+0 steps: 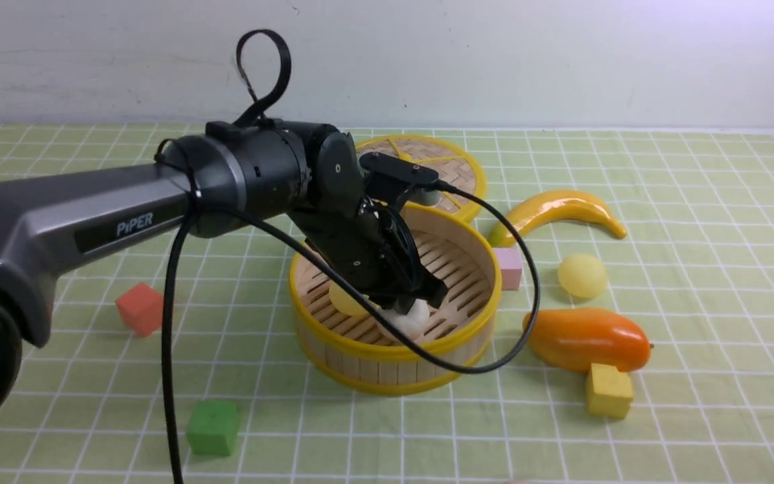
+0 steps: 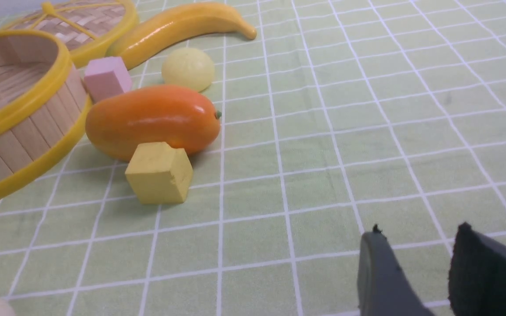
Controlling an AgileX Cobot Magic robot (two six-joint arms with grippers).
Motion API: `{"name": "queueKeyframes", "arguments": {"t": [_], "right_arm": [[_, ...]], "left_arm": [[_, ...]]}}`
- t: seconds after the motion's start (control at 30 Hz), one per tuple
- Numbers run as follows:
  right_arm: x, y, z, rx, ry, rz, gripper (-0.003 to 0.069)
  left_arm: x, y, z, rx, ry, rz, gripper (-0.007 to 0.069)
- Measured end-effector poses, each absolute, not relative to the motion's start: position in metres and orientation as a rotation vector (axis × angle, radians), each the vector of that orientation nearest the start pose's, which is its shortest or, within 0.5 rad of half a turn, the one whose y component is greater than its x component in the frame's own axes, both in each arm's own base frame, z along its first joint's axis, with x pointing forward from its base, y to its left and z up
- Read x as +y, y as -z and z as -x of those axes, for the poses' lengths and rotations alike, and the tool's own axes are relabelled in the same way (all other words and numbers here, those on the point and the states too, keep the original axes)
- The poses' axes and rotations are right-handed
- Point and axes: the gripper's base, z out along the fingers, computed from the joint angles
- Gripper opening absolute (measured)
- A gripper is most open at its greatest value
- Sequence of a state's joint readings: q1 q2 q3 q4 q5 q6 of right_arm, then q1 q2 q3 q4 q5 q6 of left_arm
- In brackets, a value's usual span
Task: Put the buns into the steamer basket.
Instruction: Use the left arm to put the steamed stuffed bun into the steamer, then use the right arm to grab a steamed stuffed bun
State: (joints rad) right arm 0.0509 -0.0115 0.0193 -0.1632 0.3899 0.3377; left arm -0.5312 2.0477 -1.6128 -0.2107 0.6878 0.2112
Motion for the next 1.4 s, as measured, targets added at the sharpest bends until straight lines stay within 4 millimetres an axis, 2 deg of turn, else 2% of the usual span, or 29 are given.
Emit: {"name": "queueKeyframes", "arguments": {"t": [0.1, 0.17, 0.2, 0.27, 0.3, 0.33, 0.37, 0.43, 0.5, 0.53, 0.6, 0.63, 0.7, 0.77, 0.87, 0.9, 0.93, 0.97, 1.07, 1.1, 1.3, 1.4], "right_arm": [[-0.003, -0.173, -0.052, 1.870, -0.105, -0.170, 0.0239], [-0.003, -0.173, -0.052, 1.870, -0.105, -0.170, 0.0239], [-0.003, -0.173, -0.052, 1.870, -0.105, -0.170, 0.0239], [-0.003, -0.173, -0.052, 1.870, -0.105, -0.170, 0.0239], [-0.003, -0.173, -0.052, 1.870, -0.105, -0.170, 0.0239], [-0.003, -0.173, -0.052, 1.870, -0.105, -0.170, 0.0239], [-0.003, -0.173, -0.052, 1.870, -0.105, -0.170, 0.0239], [-0.003, -0.173, -0.052, 1.870, -0.105, -0.170, 0.0239], [-0.003, -0.173, -0.052, 1.870, -0.105, -0.170, 0.0239], [-0.003, -0.173, -0.052, 1.870, -0.105, -0.170, 0.0239], [-0.003, -0.173, -0.052, 1.870, -0.105, -0.170, 0.0239], [-0.003, -0.173, -0.052, 1.870, -0.105, -0.170, 0.0239], [-0.003, -0.173, -0.052, 1.870, -0.105, -0.170, 0.0239], [-0.003, -0.173, -0.052, 1.870, -0.105, -0.170, 0.0239], [-0.003, -0.173, -0.052, 1.870, -0.105, -0.170, 0.0239], [-0.003, -0.173, -0.052, 1.870, -0.105, -0.170, 0.0239], [-0.003, -0.173, -0.052, 1.870, -0.105, -0.170, 0.0239], [-0.003, -0.173, -0.052, 1.870, -0.105, -0.170, 0.0239], [-0.003, -0.173, -0.052, 1.870, -0.105, -0.170, 0.0239], [-0.003, -0.173, -0.052, 1.870, -0.105, -0.170, 0.0239], [-0.003, -0.173, -0.052, 1.870, -0.105, -0.170, 0.0239], [-0.003, -0.173, -0.052, 1.866, -0.105, -0.168, 0.0239]], "left_arm": [[-0.241, -0.217, -0.384, 2.501, 0.365, -0.780, 0.0302], [-0.240, -0.226, -0.380, 2.512, 0.388, -0.755, 0.0391], [-0.239, -0.230, -0.380, 2.510, 0.392, -0.747, 0.0397], [-0.235, -0.255, -0.371, 2.502, 0.418, -0.702, 0.0428], [-0.232, -0.269, -0.365, 2.491, 0.427, -0.683, 0.0417], [-0.231, -0.272, -0.364, 2.488, 0.428, -0.679, 0.0412], [-0.228, -0.285, -0.359, 2.473, 0.433, -0.662, 0.0388], [-0.213, -0.335, -0.337, 2.396, 0.449, -0.623, 0.0225], [-0.206, -0.355, -0.324, 2.352, 0.459, -0.611, 0.0129], [-0.196, -0.375, -0.307, 2.303, 0.468, -0.604, 0.0034], [-0.181, -0.392, -0.283, 2.250, 0.479, -0.592, -0.0013], [-0.173, -0.402, -0.269, 2.212, 0.486, -0.583, -0.0013], [-0.155, -0.408, -0.240, 2.151, 0.495, -0.562, -0.0013], [-0.140, -0.407, -0.216, 2.095, 0.509, -0.532, -0.0013], [-0.118, -0.392, -0.179, 2.027, 0.548, -0.473, -0.0013], [-0.108, -0.380, -0.161, 2.000, 0.569, -0.444, -0.0013], [-0.108, -0.375, -0.162, 2.006, 0.566, -0.443, -0.0013], [-0.095, -0.362, -0.142, 1.947, 0.593, -0.401, -0.0013], [-0.075, -0.325, -0.112, 1.869, 0.624, -0.328, -0.0013], [-0.074, -0.323, -0.111, 1.855, 0.625, -0.321, -0.0013], [-0.050, -0.261, -0.080, 1.726, 0.626, -0.232, -0.0013], [-0.047, -0.247, -0.078, 1.716, 0.619, -0.216, -0.0013]]}}
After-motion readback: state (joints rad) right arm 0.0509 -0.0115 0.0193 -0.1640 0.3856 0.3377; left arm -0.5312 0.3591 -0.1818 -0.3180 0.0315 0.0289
